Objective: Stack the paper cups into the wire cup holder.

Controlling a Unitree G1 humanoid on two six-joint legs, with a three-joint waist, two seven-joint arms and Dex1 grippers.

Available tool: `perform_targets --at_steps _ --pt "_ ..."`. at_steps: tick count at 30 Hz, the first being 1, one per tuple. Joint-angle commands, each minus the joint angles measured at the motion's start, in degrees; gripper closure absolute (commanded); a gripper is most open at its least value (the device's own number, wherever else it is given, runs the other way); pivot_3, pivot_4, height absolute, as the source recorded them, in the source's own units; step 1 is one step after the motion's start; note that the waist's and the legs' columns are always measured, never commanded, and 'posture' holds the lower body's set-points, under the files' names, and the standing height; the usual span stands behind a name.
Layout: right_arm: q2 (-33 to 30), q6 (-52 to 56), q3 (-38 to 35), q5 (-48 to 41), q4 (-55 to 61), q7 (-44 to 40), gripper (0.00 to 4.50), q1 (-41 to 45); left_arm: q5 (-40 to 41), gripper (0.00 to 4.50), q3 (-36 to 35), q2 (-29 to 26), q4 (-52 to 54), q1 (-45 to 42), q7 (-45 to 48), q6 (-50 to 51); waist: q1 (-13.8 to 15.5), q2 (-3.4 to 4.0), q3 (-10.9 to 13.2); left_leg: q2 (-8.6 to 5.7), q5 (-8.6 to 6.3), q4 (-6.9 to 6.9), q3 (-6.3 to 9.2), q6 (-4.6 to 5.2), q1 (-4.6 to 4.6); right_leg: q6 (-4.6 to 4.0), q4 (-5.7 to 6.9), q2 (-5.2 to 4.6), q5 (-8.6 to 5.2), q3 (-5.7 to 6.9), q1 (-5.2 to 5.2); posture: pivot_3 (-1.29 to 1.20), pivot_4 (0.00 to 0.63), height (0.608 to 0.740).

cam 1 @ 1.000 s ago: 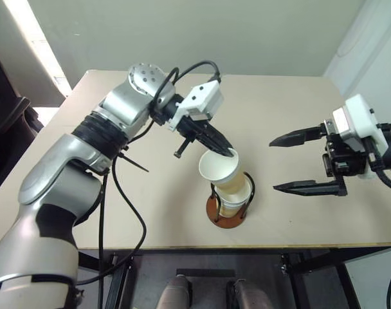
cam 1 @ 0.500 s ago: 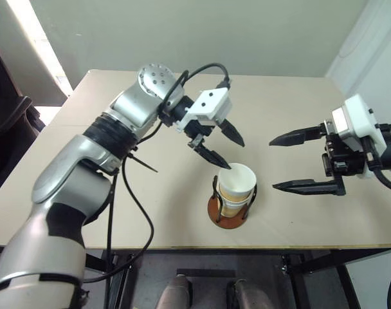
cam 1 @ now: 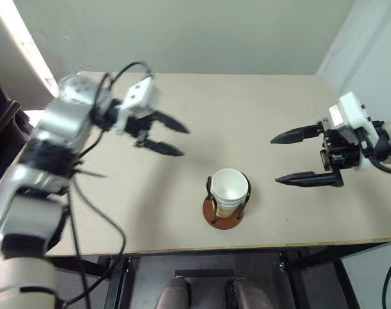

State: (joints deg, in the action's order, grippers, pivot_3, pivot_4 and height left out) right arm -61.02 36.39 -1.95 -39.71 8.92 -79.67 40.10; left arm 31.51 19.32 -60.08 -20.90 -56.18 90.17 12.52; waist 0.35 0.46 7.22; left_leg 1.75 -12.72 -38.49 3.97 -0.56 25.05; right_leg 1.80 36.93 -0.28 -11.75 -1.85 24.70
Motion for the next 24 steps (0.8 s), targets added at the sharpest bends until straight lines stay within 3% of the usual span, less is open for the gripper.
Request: perform_targets --at_steps 1,6,12,18,24 --pt "-0.9 -3.3 -1.6 1.7 -9.4 -5.7 0.05 0.9 1.8 1.51 -9.5 -6.0 7.1 7.8 -1.6 5.6 0.2 -0.01 0.0 0.01 0.02 0.03 0.02 -0.03 0.0 -0.06 -0.01 -0.01 -0.03 0.01 0.03 0.0 0.15 0.74" --pt "-3.3 -7.1 -2.0 6.7 -20.5 -8.8 0.05 -1.3 5.9 1.51 -25.6 -12.1 16.2 25.1 -6.6 12.8 1.5 -0.04 0.0 -0.01 -0.22 0.19 0.16 0.39 0.0 -0.61 0.1 -0.11 -0.32 0.11 -0.03 0.0 0.15 0.74" --pt "-4.6 -8.4 -4.5 8.0 -25.4 -9.2 0.05 -1.9 5.3 1.51 -42.9 -13.4 21.4 41.5 -9.6 17.5 0.5 -0.03 0.0 0.01 -0.33 0.47 0.09 0.12 -0.32 -1.35 0.44 -0.14 -0.59 0.14 0.05 0.0 0.15 0.74" --pt "-4.1 -8.4 -3.8 8.9 -27.0 -9.9 0.05 0.8 3.6 1.51 -50.0 -12.5 23.1 48.8 -10.4 18.5 -0.1 -0.02 0.0 0.03 -0.44 0.57 0.1 -0.08 -1.04 -1.81 1.03 -0.1 -0.85 0.1 -0.23 0.0 0.15 0.74" --pt "-2.9 -8.7 -2.2 10.7 -27.8 -11.2 0.05 2.6 3.6 1.51 -51.1 -11.5 24.6 50.4 -11.2 18.8 -0.2 -0.02 0.0 0.1 -0.37 0.57 0.17 -0.1 -1.11 -1.99 1.07 -0.01 -0.82 0.1 -0.25 0.0 0.15 0.74"
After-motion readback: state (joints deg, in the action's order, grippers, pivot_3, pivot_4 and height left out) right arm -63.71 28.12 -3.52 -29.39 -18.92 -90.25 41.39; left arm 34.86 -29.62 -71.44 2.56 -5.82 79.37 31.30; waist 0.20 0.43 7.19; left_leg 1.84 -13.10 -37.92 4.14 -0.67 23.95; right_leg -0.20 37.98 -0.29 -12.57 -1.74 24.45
